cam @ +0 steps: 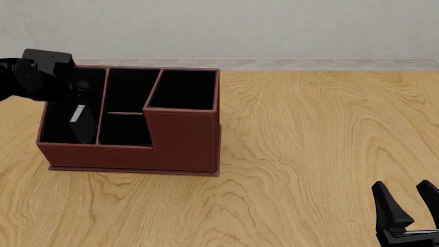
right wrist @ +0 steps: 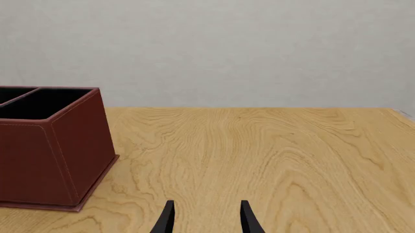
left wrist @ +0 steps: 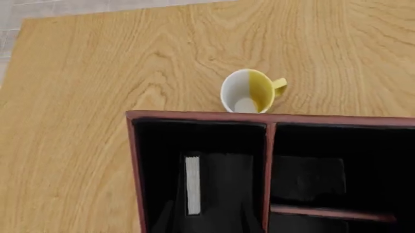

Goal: Pick up the book and place it in the left compartment of the caddy.

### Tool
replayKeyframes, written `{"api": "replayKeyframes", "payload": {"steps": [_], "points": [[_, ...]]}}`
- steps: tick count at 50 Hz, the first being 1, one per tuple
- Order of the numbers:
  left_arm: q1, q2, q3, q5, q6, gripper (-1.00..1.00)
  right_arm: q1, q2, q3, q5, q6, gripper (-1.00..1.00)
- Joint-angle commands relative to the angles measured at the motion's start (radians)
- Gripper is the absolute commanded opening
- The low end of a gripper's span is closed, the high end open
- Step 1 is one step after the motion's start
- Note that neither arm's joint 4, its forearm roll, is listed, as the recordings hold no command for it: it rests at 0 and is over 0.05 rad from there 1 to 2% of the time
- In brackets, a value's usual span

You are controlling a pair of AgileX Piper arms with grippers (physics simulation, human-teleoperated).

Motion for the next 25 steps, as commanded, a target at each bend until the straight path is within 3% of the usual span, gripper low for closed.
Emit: {"api": "replayKeyframes", "payload": {"steps": [1,25], "points": [[-0.024,-0.059,-0.024,0.046,-0.004,1.00,0.000,0.000,0.000,-0.002,0.000,1.00],[-0.051,-0.218,-0.137,0.186,0.009,1.00,-0.002,-0.015,0.000,0.009,-0.004,1.00]]}}
